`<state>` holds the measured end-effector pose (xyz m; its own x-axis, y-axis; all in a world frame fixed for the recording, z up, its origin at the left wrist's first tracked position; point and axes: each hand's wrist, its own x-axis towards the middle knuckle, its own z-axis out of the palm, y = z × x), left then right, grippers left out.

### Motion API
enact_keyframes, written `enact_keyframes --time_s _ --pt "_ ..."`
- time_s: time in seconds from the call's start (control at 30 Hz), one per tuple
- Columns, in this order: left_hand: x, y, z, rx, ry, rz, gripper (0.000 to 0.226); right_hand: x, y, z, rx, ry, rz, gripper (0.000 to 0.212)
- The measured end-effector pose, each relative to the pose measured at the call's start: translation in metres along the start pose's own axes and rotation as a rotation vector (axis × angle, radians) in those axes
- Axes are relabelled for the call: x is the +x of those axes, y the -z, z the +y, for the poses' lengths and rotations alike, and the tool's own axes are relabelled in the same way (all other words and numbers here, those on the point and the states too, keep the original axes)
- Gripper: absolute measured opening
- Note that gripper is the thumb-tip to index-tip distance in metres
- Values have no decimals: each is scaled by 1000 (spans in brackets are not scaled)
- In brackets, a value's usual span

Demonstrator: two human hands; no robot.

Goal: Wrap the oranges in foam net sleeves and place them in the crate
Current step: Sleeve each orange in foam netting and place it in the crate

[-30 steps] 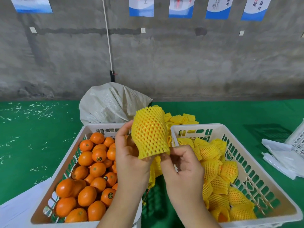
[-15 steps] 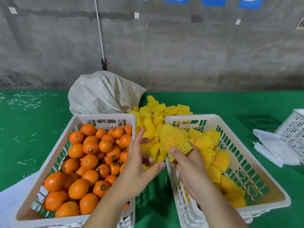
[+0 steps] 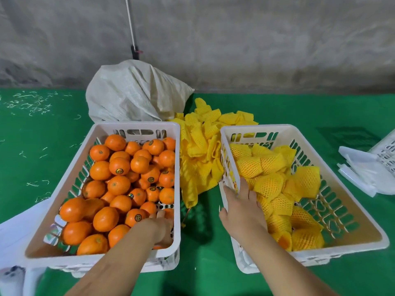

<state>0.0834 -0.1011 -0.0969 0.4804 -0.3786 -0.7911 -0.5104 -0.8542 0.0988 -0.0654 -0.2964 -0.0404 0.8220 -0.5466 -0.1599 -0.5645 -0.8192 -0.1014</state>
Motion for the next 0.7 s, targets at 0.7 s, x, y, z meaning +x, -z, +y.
enact_keyframes --time_s 0.7 --pt "2 -1 -5 253 223 95 80 5 -10 -15 -713 260 -83 64"
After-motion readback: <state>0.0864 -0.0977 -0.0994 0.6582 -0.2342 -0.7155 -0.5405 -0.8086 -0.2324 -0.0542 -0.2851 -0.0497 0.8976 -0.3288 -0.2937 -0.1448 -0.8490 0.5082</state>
